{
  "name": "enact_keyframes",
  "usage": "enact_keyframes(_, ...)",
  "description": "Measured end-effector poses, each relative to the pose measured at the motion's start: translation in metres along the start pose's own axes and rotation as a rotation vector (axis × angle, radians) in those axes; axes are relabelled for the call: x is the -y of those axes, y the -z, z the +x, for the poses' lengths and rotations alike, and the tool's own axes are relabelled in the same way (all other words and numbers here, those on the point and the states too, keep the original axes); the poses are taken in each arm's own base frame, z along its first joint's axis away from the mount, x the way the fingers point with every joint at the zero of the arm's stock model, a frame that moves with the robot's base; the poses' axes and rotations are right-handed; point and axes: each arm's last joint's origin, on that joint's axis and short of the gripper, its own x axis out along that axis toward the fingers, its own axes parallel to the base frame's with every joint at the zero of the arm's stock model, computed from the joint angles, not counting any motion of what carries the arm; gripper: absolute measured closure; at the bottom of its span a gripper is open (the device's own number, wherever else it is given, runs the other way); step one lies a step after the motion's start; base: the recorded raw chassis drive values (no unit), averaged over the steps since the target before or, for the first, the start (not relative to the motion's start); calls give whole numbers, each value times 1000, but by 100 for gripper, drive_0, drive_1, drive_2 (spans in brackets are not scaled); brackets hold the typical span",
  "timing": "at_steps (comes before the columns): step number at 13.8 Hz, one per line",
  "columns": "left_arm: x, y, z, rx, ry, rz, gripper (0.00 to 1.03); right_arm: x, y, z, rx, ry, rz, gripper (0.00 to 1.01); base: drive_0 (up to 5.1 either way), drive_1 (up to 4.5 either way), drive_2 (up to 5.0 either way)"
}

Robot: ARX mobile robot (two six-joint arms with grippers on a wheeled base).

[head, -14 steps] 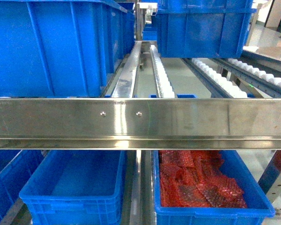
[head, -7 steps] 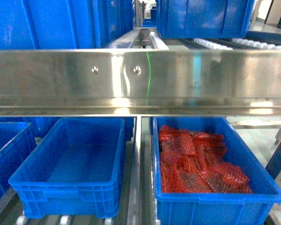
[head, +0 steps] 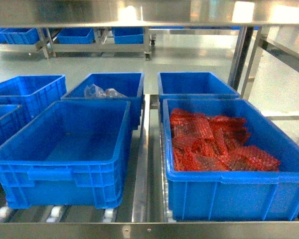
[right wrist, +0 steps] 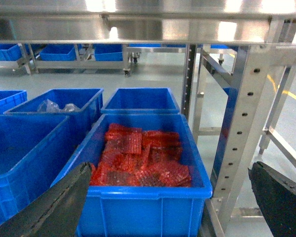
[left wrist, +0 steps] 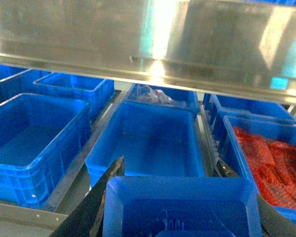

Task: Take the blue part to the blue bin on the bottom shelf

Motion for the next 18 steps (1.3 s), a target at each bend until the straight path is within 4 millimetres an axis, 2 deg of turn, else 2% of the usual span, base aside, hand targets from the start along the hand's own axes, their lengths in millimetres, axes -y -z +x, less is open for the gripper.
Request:
enact_keyframes(14, 0, 1, 0, -5, 0, 4, 60, 0, 0, 0, -1, 0, 0, 3, 0, 0, 0)
enact_keyframes(18, 0, 1, 0, -2, 0, 2, 60, 0, 0, 0, 1, 0, 0, 3, -1, 403, -404)
